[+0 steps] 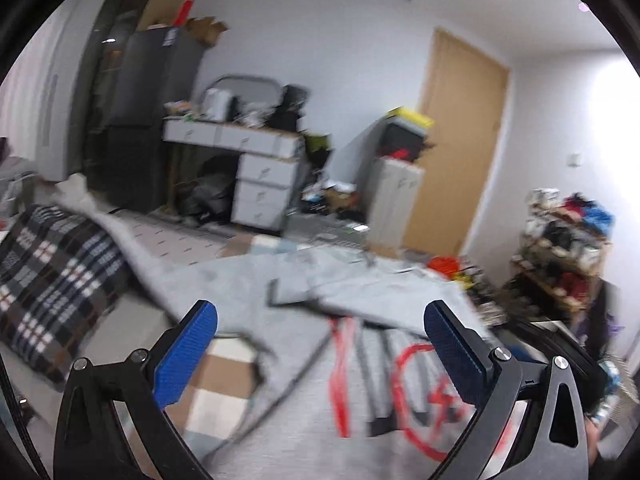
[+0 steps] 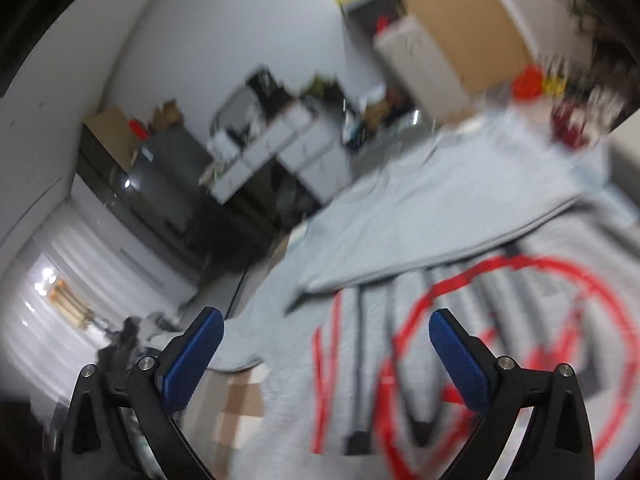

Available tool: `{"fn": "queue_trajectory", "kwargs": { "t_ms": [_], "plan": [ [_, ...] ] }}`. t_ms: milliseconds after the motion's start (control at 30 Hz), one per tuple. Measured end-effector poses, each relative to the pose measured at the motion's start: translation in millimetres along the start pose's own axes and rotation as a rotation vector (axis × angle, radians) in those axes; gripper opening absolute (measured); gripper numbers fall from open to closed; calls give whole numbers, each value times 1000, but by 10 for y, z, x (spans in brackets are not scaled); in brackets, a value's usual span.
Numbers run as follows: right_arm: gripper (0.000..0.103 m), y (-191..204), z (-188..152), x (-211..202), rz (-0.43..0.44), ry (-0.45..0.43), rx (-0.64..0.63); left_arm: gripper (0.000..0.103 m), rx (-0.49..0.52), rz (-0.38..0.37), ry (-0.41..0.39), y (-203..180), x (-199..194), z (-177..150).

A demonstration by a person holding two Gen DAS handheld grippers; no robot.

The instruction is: Fold large clothes

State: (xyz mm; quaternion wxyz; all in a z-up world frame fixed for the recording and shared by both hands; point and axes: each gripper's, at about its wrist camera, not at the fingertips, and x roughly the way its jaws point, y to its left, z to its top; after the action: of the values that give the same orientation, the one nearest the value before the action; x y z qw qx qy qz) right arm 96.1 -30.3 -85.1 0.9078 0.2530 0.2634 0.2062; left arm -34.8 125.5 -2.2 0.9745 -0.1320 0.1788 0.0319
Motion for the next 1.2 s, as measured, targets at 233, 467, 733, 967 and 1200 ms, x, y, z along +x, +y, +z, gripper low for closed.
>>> {"fn": "queue_trajectory", "kwargs": {
  "t_ms": [233,467,733,967,1200],
  "plan": [
    [103,-358,-221,-490,8,-104,-2,101,-65,172,108,400,105,-64],
    [103,-70,-92,-879,127,-198,-106,101,-50,302,91,865,-165,589],
    [103,-61,-137,-1110,184,-231,-105,101,-188,539,142,2055,-12,1614],
    [103,-244,-142,-941,191,-140,21,101,-261,515,476,2862,744,1708],
    [103,-341,-217,-712,116,-72,1,101,-587,472,548,3522,999,1362]
  ]
}}
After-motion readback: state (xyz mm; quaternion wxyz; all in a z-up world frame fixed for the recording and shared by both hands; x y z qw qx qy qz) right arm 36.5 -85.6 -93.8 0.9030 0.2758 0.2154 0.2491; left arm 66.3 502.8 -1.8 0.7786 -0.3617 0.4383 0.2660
